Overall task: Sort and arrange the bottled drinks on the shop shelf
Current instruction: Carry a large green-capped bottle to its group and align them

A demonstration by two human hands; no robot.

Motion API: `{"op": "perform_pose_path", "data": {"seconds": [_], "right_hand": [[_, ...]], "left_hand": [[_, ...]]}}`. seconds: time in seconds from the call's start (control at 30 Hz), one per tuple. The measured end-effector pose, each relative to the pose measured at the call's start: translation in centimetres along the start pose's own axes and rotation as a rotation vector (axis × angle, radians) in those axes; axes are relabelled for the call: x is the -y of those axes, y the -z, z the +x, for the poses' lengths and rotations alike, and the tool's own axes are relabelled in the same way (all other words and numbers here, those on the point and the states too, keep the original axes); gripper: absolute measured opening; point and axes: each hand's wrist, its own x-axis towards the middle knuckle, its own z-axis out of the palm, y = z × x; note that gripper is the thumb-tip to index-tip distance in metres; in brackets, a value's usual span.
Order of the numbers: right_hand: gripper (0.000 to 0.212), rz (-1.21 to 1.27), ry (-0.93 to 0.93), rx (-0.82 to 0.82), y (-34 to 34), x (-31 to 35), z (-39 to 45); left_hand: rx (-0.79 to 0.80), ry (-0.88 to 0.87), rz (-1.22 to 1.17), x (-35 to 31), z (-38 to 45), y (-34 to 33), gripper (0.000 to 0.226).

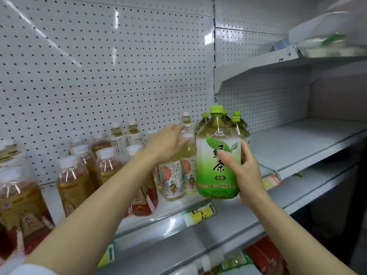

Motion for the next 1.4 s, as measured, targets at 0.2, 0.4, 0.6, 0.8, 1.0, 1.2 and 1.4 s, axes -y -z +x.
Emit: {"op": "perform_pose_path", "data": {"seconds": [0.2,0.4,0.6,0.8,1.0,1.2,1.4], "right_hand": [[0.071,0.017,0.04,-0.074,4.7,-0.8,1.7],[0.06,0.058,0.042,-0.105,9.1,-1.9,3.8],[0.064,0.017,0.038,-0.054,14.4,-3.5,8.1],[0.058,0.036,-0.008,0.027,18.9,-4.5,13.2],[0.072,0.09,-0.115,0.183,22.6,-7.3,18.2],[0.095,0.239,-0.285,0.349,23.0,-10.7,21.7],[0.089,0.261,-0.337,0.508,23.6,-11.8,23.5]], "left_hand": [[-0.166,0.002,0.289,-0.7,-0.2,-3.5,0.063],[-0.258,0.052,0.311,-1.6,-0.4,-4.6,0.062],[-0.41,0.162,0.249,-4.9,1.1,-6.2,0.058],[-0.265,0.153,-0.161,-13.6,5.6,-12.1,0.078],[-0.257,0.46,-0.515,-15.6,11.4,-17.1,0.105],[-0.307,0.633,-0.808,-15.1,13.0,-18.9,0.125],[-0.317,0.654,-0.98,-12.9,12.9,-19.7,0.111]]}}
